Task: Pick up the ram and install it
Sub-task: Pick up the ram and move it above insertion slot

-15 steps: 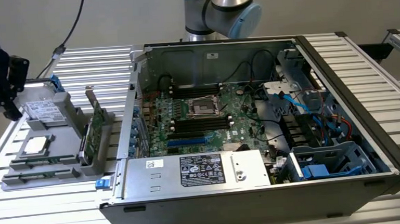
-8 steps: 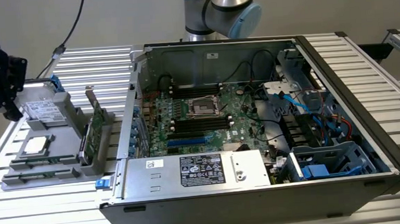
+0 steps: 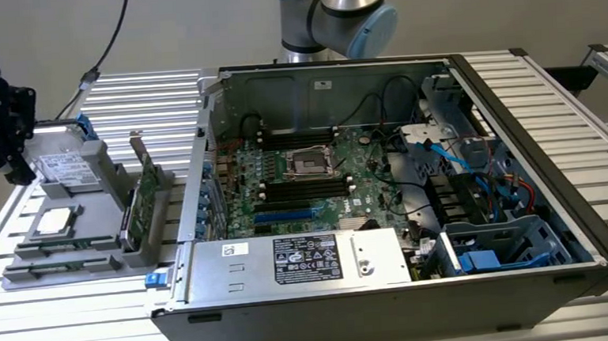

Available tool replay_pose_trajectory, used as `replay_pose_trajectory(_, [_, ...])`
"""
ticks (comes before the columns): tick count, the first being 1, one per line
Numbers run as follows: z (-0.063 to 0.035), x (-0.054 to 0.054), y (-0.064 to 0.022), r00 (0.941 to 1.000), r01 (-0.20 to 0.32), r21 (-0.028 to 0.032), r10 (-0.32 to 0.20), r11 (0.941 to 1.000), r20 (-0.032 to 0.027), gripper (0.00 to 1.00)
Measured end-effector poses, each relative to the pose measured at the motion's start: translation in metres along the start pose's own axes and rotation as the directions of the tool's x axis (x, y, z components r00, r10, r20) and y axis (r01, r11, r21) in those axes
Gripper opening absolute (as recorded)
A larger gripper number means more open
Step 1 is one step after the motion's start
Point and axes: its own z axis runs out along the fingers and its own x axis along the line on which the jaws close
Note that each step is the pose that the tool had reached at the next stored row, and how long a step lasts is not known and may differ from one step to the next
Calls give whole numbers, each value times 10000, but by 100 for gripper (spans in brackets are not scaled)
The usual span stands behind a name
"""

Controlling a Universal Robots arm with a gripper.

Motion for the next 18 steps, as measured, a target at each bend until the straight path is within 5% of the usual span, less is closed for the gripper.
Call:
replay_pose_trajectory(7, [2,0,-1,9918,1273,92,-1273,9918,-64,10])
replay_pose_trajectory(16, [4,1,7,9617,2740,187,-2737,9615,-155,10])
replay_pose_trajectory(18, [4,2,10,9594,2818,192,-2815,9593,-160,10])
